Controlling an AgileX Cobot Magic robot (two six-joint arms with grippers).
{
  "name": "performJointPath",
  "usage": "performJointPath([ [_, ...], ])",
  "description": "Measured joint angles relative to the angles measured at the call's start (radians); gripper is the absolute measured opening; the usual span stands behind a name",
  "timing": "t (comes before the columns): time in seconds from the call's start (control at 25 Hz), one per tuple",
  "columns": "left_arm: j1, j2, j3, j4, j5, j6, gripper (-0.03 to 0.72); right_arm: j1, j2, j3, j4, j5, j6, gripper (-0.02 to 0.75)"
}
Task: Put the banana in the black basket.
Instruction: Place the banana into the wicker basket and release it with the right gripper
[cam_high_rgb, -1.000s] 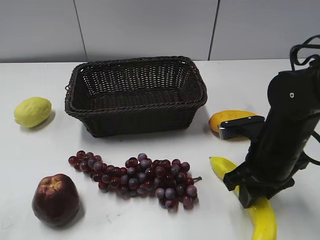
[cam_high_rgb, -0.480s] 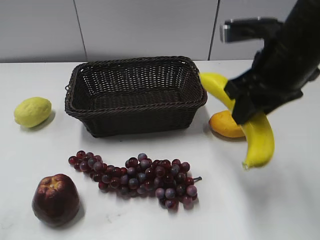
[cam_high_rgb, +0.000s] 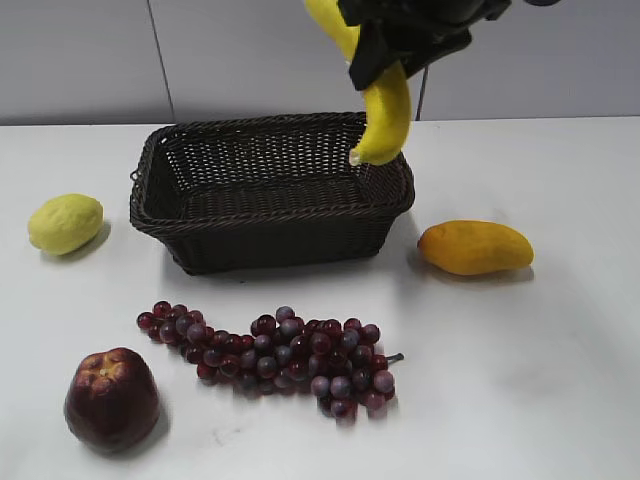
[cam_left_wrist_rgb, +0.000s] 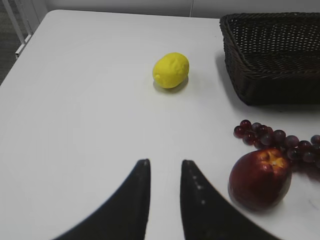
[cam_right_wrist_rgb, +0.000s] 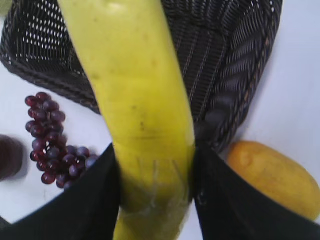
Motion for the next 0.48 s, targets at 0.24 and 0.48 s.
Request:
performJointPath([
  [0.24, 0.000, 0.000, 0.000, 0.000, 0.000, 0.000, 0.202, 0.014, 0.188, -0.142, 0.017, -0.026, -0.007, 0.349],
  [0.48, 0.000, 0.000, 0.000, 0.000, 0.000, 0.000, 0.202, 0.014, 0.281, -0.161, 0.019, -0.062, -0.010, 0.349],
])
